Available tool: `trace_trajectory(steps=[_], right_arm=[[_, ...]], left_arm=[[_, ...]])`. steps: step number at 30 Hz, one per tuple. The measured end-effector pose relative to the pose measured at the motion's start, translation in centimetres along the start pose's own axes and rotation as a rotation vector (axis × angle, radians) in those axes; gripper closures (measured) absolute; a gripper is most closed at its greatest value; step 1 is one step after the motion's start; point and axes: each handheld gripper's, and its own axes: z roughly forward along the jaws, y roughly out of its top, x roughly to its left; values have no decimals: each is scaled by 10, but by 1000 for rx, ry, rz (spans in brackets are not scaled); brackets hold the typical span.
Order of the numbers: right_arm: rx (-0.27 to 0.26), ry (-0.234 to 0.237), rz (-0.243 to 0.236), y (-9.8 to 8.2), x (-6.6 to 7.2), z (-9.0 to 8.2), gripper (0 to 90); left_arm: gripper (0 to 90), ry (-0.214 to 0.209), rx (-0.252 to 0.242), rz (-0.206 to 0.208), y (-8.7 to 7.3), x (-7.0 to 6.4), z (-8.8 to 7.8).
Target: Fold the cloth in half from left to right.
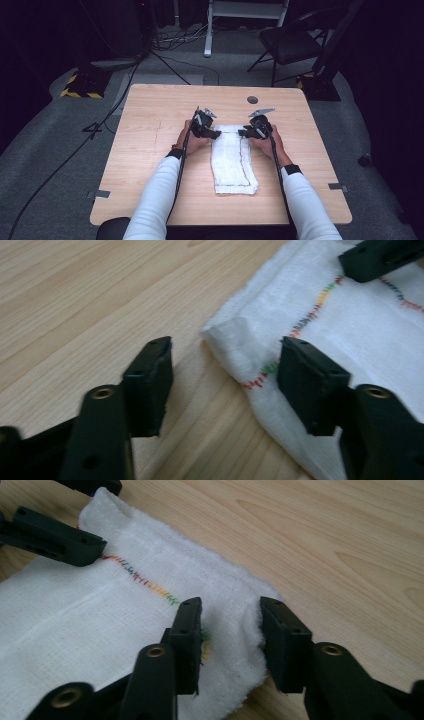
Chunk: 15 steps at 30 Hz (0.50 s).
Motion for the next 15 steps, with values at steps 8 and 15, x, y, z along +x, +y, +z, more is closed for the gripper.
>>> trace_trajectory(steps=[8, 15], right_arm=[[20, 0, -26, 4, 6, 0, 812], [1, -53, -55, 8, 9, 1, 835]], left_arm=[[749, -68, 12, 12, 4, -1, 1], [822, -3, 26, 56, 13, -1, 3]])
